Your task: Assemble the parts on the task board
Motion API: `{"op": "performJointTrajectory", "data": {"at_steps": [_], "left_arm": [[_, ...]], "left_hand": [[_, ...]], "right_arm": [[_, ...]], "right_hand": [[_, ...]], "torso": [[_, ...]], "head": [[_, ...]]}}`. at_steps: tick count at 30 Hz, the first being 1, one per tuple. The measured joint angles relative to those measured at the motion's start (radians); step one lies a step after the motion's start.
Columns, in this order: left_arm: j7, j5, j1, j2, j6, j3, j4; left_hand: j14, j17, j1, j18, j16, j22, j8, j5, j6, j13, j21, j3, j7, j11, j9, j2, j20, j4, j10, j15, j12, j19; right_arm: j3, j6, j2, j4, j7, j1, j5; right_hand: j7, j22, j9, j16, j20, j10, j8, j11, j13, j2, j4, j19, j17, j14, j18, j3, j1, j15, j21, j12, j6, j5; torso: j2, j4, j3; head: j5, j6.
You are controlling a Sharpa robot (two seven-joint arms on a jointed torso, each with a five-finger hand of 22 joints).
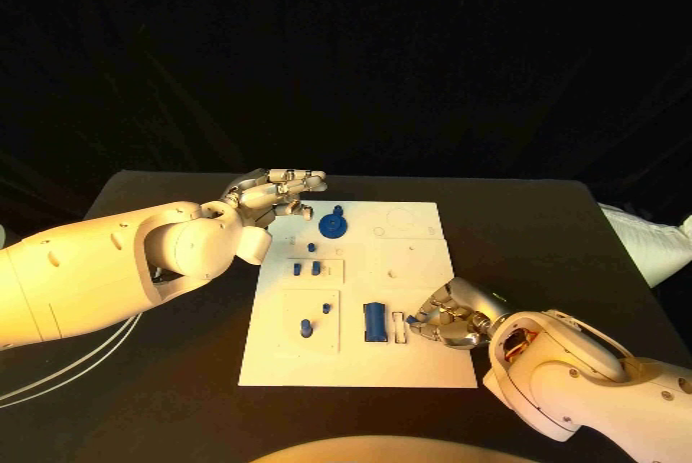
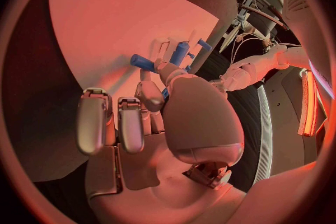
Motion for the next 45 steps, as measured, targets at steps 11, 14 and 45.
{"op": "performJointTrajectory", "data": {"at_steps": [11,14,45], "left_arm": [[0.0,0.0,0.0,0.001,0.0,0.0,0.0],[0.0,0.0,0.0,0.002,0.0,0.0,0.0],[-0.003,-0.001,0.0,0.001,0.001,0.0,0.004]], "left_hand": [[0.0,0.0,0.0,0.0,0.0,0.0,0.0,0.0,0.0,0.0,0.0,0.0,0.0,0.0,0.0,0.0,0.0,0.0,0.0,0.0,0.0,0.0],[0.0,0.0,0.0,0.0,0.0,0.0,0.0,0.0,0.0,0.0,0.0,0.0,0.0,0.0,0.0,0.0,0.0,0.0,0.0,0.0,0.0,0.0],[-0.004,-0.004,0.0,0.0,0.0,0.0,0.0,0.0,0.0,0.0,-0.004,0.003,0.0,0.0,0.0,0.0,0.0,-0.003,0.0,-0.004,0.0,0.0]], "right_arm": [[0.0,-0.021,0.038,-0.015,-0.006,0.0,0.042],[0.0,-0.019,0.042,-0.021,-0.008,0.0,0.044],[0.002,0.094,0.076,-0.06,-0.024,0.01,-0.032]], "right_hand": [[-0.006,0.008,0.009,0.004,-0.004,0.009,0.008,-0.002,0.009,-0.014,0.037,0.004,0.0,0.0,0.0,-0.037,-0.062,0.0,0.0,0.007,0.009,0.084],[-0.007,0.009,0.012,0.004,-0.004,0.01,0.011,-0.003,0.01,-0.013,0.05,0.004,0.0,-0.004,0.0,-0.052,-0.074,-0.004,0.004,0.007,0.011,0.111],[-0.028,0.039,0.038,0.019,-0.008,0.047,0.037,-0.02,0.075,0.012,0.087,0.007,0.0,0.0,0.0,-0.124,-0.125,-0.014,0.022,0.093,0.052,0.11]], "torso": [[0.0,0.0012,0.0001],[0.0,0.0012,0.0001],[0.0,-0.0006,0.0006]], "head": [[0.002,0.0],[0.004,0.0],[0.007,-0.002]]}}
